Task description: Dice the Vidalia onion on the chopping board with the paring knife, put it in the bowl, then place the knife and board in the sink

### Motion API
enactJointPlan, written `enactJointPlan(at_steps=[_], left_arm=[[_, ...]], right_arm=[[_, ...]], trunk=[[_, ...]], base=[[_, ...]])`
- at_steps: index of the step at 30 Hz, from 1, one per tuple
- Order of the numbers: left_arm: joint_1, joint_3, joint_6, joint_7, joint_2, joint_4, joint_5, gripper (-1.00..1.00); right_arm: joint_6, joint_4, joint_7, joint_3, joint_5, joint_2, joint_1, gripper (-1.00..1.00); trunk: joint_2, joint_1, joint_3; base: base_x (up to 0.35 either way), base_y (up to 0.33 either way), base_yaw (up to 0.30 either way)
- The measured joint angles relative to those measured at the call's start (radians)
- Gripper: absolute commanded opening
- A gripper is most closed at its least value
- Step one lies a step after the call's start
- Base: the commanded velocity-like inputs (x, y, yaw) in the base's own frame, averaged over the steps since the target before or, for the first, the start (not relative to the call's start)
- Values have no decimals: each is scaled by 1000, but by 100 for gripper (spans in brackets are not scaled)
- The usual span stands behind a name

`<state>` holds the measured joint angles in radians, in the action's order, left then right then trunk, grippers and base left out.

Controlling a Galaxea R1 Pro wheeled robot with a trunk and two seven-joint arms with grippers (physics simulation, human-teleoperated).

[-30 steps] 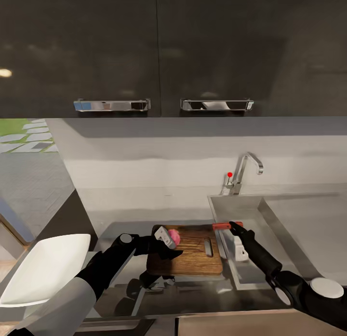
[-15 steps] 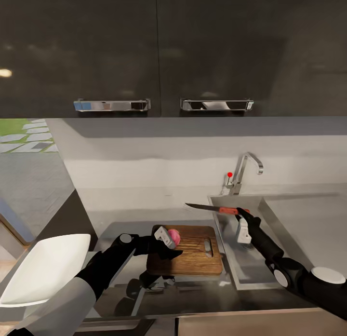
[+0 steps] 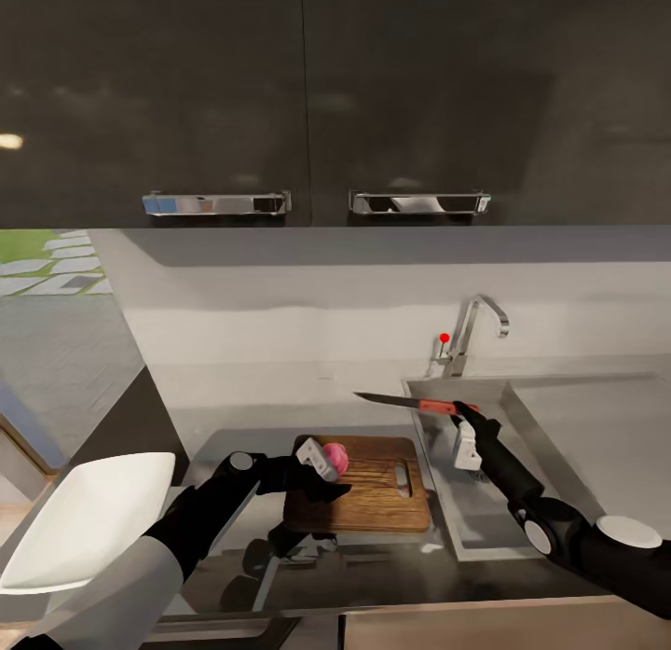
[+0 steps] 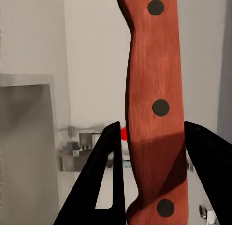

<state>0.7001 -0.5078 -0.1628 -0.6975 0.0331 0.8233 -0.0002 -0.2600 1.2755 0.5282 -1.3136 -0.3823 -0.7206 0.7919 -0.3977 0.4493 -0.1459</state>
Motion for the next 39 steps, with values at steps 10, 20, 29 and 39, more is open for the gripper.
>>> enactJointPlan(at_steps=[10, 20, 29, 39], left_arm=[[0, 3, 0, -1, 24, 0, 0, 100], [0, 64, 35, -4, 42, 0, 0, 100], [0, 79, 44, -4, 47, 0, 0, 100], [0, 81, 45, -5, 63, 0, 0, 100]], right_arm=[[-1, 0, 0, -3, 0, 53, 0, -100], [-1, 0, 0, -8, -1, 61, 0, -100], [-3, 0, 1, -66, -1, 61, 0, -100], [-3, 0, 2, -83, -1, 65, 0, -100]], trunk=[[0, 0, 0], [0, 0, 0], [0, 0, 0], [0, 0, 0]], base=[[0, 0, 0], [0, 0, 0], [0, 0, 0], [0, 0, 0]])
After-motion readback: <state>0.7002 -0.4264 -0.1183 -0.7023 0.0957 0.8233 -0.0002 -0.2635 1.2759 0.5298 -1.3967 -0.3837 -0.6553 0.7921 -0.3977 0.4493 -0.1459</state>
